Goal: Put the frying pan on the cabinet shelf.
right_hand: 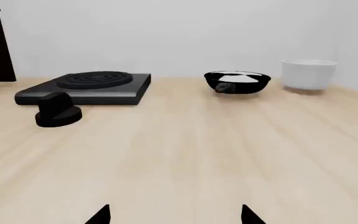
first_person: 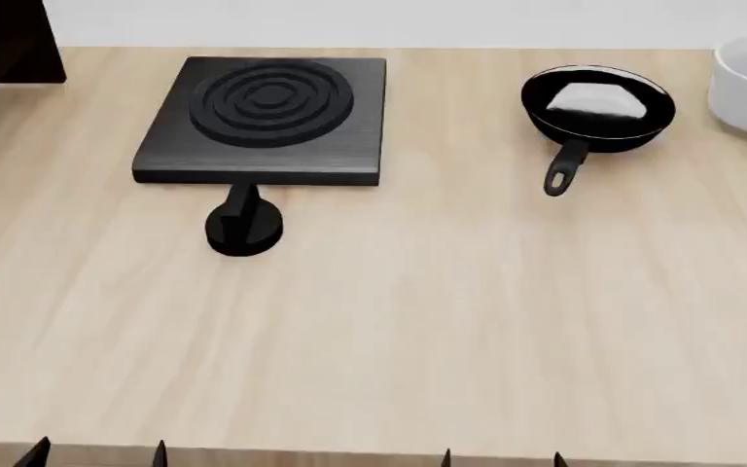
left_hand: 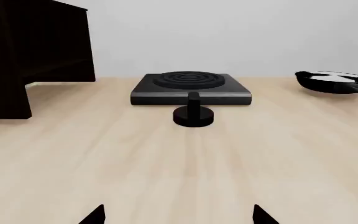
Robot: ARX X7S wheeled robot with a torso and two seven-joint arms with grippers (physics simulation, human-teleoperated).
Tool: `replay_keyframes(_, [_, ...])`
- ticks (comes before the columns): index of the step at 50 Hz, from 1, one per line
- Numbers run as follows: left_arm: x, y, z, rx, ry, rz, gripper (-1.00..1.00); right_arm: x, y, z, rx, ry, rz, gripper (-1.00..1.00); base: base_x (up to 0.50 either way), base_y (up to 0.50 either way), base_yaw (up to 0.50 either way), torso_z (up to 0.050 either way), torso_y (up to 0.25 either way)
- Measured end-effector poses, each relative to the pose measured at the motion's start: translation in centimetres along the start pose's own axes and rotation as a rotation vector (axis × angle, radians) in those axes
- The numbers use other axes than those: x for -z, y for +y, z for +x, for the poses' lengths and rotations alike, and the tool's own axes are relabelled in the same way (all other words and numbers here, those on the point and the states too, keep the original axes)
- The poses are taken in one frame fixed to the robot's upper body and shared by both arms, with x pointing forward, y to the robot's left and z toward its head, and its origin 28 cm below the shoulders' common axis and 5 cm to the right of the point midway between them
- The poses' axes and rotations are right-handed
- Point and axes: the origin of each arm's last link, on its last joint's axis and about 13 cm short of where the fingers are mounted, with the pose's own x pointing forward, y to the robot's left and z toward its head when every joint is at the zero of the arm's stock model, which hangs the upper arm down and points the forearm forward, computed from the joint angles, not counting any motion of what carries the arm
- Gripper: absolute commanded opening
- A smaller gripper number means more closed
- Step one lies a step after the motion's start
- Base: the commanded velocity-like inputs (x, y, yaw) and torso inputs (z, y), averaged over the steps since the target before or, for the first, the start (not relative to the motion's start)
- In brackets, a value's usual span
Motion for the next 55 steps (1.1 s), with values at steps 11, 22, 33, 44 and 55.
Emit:
replay_keyframes(11, [0.21, 0.01, 0.04, -0.004, 0.003, -0.009, 1.00, -0.05, 0.10, 0.09, 0.002, -0.004, -0.005, 1.00, 0.00, 0.00, 0.00, 0.000, 0.000])
replay_keyframes(22, [0.32, 0.06, 0.08, 0.004, 0.007, -0.025, 1.00, -0.10, 0.16, 0.05, -0.004, -0.003, -0.004, 1.00, 0.00, 0.00, 0.00, 0.022, 0.000])
replay_keyframes(33, [0.30, 0.02, 0.08, 0.017, 0.011, -0.043, 1.00, -0.05, 0.13, 0.12, -0.007, -0.003, -0.007, 1.00, 0.00, 0.00, 0.00, 0.050, 0.000])
replay_keyframes(44, [0.31, 0.05, 0.14, 0.018, 0.011, -0.057, 1.00, 0.11, 0.10, 0.21, -0.009, -0.003, -0.010, 1.00, 0.00, 0.00, 0.00, 0.050, 0.000])
replay_keyframes(55, [0.28, 0.03, 0.10, 0.018, 0.014, -0.062, 1.00, 0.39, 0.03, 0.30, -0.008, -0.001, -0.013, 1.00, 0.00, 0.00, 0.00, 0.050, 0.000])
